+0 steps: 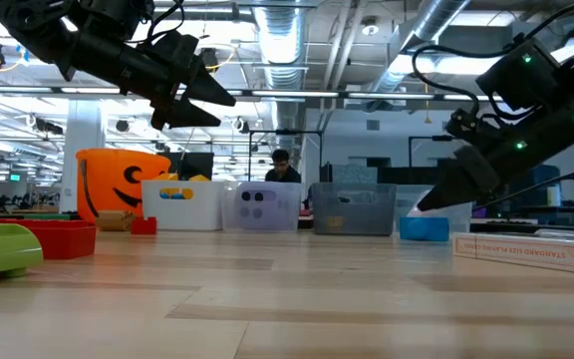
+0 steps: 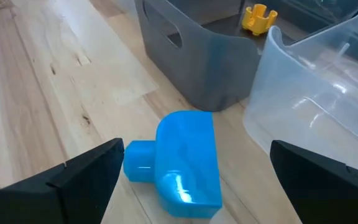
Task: Pick & Place Toys
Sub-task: Put the blue stud game piece into the white bin
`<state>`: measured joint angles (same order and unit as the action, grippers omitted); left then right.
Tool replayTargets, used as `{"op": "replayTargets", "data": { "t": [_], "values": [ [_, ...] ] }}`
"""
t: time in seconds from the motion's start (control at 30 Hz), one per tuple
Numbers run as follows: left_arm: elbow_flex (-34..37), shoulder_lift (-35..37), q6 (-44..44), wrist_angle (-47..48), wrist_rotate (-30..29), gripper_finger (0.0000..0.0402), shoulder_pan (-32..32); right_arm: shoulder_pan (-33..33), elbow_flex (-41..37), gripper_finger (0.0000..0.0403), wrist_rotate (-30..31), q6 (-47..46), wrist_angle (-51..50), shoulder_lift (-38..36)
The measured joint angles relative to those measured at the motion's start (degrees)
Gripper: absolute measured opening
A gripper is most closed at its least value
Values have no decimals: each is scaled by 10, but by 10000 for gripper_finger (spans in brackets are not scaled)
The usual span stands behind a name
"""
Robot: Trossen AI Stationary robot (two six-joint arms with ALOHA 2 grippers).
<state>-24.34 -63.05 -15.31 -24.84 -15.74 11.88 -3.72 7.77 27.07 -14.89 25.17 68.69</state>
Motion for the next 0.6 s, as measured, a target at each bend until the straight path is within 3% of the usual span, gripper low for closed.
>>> {"op": "replayTargets", "data": {
  "t": [0.27, 0.43, 0.6],
  "values": [
    [0, 0, 0, 0, -1, 323, 0, 17, 0, 400, 3, 5, -30, 0],
    [0, 0, 0, 0, -1, 323, 0, 17, 0, 400, 50, 20, -31, 0],
    [0, 0, 0, 0, -1, 323, 0, 18, 0, 400, 6, 19, -31, 0]
  ]
}}
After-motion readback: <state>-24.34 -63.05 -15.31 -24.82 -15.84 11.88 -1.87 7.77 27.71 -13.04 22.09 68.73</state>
